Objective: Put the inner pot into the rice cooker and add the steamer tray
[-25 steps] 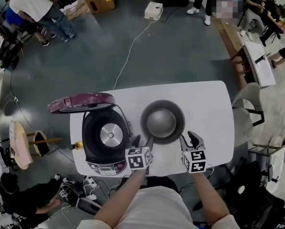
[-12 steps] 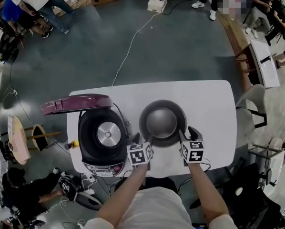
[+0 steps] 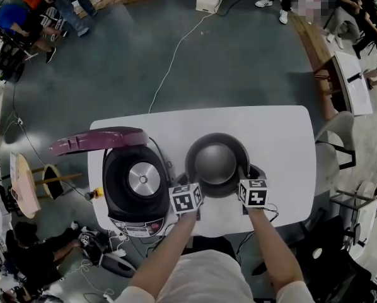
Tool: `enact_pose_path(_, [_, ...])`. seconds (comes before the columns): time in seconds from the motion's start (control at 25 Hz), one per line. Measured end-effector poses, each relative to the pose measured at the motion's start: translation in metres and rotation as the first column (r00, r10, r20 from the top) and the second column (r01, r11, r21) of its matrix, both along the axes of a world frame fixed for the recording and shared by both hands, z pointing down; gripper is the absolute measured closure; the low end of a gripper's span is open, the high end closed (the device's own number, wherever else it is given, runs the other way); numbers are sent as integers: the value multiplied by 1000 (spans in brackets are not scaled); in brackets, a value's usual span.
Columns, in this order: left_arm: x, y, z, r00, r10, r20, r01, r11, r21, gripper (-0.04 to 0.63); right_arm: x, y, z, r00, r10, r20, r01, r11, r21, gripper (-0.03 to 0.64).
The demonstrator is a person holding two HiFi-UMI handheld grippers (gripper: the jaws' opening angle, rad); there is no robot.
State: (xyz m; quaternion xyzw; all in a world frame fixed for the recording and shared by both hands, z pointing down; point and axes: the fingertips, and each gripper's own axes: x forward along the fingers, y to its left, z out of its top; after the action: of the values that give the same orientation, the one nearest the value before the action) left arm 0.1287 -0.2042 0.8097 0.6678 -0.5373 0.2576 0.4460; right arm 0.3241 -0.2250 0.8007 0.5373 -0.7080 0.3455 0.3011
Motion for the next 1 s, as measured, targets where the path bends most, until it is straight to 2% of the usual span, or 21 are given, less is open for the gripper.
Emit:
enact_pose_path(0.24, [6, -5, -5, 996, 37, 81, -38, 999, 18, 491, 6, -4, -7, 998, 37, -47, -36, 999, 19, 547])
enact_pose_path(0.72, [3, 6, -46, 998, 57, 37, -60, 996, 64, 474, 1, -2, -66, 994, -8, -109, 18, 996, 86, 546])
enact_pose_path(1.0, [3, 13, -84, 998, 56, -3, -55, 991, 122, 476, 3, 12, -105, 992, 23, -128, -5, 990, 142, 548])
